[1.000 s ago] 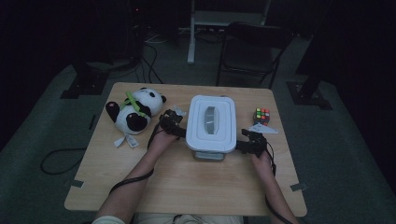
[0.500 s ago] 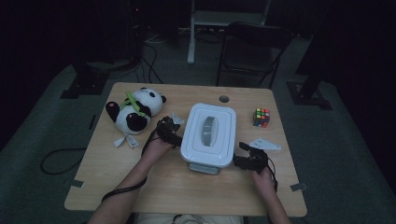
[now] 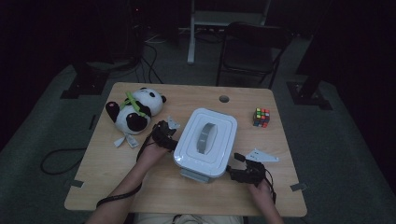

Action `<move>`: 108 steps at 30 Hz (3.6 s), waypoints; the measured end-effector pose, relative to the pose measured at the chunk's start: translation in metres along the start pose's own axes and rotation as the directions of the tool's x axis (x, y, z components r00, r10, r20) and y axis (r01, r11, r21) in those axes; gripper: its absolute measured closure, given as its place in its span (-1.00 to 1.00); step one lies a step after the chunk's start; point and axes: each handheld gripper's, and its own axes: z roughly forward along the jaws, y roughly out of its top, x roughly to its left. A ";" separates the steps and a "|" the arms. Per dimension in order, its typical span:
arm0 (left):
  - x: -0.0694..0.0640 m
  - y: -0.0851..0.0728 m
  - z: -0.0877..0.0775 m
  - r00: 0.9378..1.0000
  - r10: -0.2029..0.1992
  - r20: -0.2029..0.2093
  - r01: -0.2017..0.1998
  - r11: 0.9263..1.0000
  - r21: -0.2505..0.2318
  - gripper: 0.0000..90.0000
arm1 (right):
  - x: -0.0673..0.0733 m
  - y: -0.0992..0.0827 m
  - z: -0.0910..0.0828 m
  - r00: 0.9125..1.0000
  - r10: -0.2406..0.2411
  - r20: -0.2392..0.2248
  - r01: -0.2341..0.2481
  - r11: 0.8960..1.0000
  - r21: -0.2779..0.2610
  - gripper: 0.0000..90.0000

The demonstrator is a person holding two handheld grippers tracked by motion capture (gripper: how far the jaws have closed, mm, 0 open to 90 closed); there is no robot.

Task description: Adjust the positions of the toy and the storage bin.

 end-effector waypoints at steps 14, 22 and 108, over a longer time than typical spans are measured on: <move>0.005 -0.008 0.000 1.000 -0.012 -0.018 0.011 0.998 -0.058 -0.95 | -0.003 -0.013 -0.003 1.000 -0.024 0.011 0.024 1.000 0.009 -0.57; 0.011 -0.007 -0.013 0.998 -0.054 0.032 0.055 0.998 -0.036 -0.95 | -0.017 -0.020 -0.005 0.998 -0.024 0.060 0.021 0.998 0.055 -0.61; 0.150 0.002 -0.057 0.934 -0.350 0.075 0.356 0.928 -0.110 0.47 | -0.028 -0.027 -0.004 0.998 0.026 0.049 -0.031 0.995 0.097 -0.61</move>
